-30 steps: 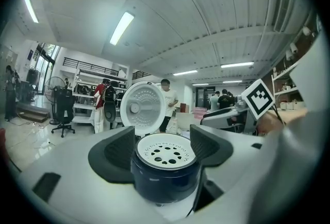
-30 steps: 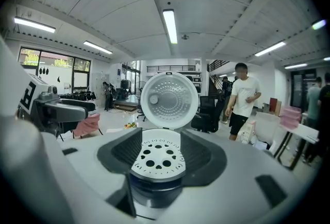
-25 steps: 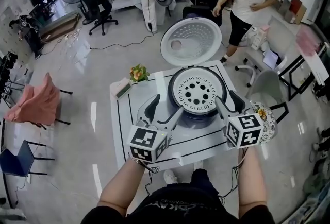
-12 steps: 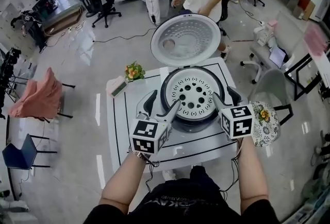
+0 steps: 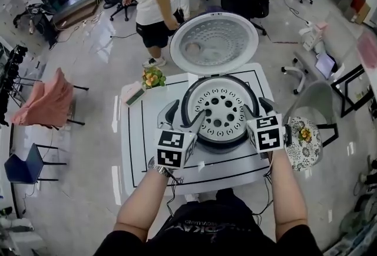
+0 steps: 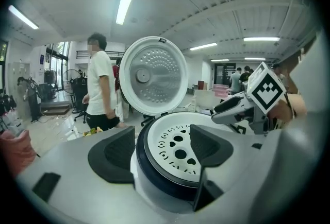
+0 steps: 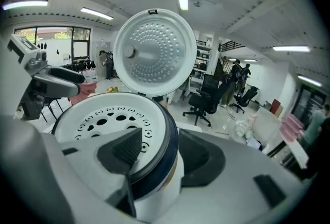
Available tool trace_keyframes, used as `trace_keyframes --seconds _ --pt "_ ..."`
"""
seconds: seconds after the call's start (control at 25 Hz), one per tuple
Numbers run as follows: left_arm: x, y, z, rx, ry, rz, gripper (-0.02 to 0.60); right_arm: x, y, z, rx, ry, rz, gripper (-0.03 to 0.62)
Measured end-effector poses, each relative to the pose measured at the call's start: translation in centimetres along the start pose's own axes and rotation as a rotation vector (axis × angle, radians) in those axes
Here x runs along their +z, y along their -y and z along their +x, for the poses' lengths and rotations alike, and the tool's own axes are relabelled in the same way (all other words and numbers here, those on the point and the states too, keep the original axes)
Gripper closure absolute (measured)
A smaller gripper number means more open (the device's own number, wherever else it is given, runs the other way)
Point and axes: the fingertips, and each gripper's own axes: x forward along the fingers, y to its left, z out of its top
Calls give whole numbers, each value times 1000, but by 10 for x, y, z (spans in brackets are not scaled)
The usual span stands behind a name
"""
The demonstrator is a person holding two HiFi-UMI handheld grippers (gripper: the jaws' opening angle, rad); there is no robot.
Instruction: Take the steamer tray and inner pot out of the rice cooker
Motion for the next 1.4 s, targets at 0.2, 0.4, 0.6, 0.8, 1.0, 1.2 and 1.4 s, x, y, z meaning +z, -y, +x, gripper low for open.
trace_keyframes --seconds 0.2,0.4,0.6,0.8,1.0,1.2,1.4 --pt "-10 -6 15 21 -39 23 256 -3 1 15 -21 -47 -46 375" --pt "-13 -7 26 30 -78 56 256 -2 3 20 -25 -70 -70 375" --pt "-20 -8 35 40 -117 90 256 -3 5 23 -41 -103 -121 381" --pt "-30 -11 44 55 -156 133 256 -4 6 28 -77 -137 -177 399" --pt "-34 -16 48 88 -188 194 256 -4 4 29 -81 -155 -200 404" --pt "-36 -18 50 102 -196 220 258 -5 2 31 -84 -145 -216 418" --pt "-35 -15 52 104 -210 244 293 -3 1 30 -77 -139 -205 442"
